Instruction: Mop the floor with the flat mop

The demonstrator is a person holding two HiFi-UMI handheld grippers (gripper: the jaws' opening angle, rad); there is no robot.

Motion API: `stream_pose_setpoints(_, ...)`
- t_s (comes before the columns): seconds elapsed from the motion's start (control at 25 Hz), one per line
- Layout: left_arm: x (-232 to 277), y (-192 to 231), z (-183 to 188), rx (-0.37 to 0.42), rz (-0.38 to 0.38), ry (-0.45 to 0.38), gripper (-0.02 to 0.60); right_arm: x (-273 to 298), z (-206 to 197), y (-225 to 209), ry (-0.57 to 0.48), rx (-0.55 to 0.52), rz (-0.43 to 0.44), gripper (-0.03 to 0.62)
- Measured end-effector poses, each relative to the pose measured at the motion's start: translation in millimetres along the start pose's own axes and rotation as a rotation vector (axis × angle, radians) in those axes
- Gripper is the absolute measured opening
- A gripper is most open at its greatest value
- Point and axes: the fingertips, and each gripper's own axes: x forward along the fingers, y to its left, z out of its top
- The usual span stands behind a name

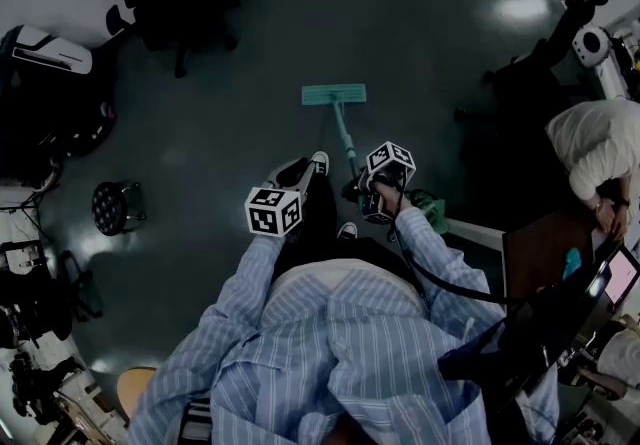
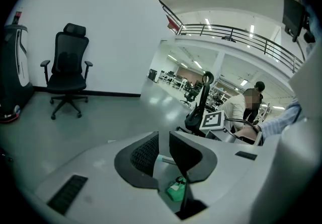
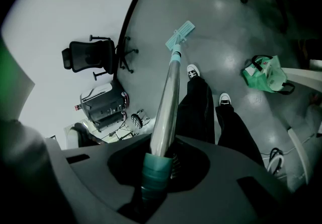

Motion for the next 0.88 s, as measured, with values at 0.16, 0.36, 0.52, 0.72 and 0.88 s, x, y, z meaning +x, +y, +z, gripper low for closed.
stream_pose_setpoints(0.16,20,25,24,-0.003,-0.007,0.009,0.069,-3,29,25,-0.003,0.007,0.005,0.057)
stream_pose_setpoints(0.36,50,57,53,-0.009,-0.019,0.024,0.069,-10,68,54,-0.006,0.02,0.008,0.057)
stream_pose_setpoints(0.52,73,84,77,-0.018,-0.029,0.029,0.069,-12,102,80,-0.008,0.017,-0.003,0.057)
stream_pose_setpoints(0.72,105,116,98,-0.033,-0.027,0.046,0.069,-18,147,107,-0.01,0.012,-0.018,0.057)
stream_pose_setpoints(0.88,125,147,121,-0.046,-0.026,0.05,0.069,-23,190,138,-0.019,0.014,-0.02,0.057)
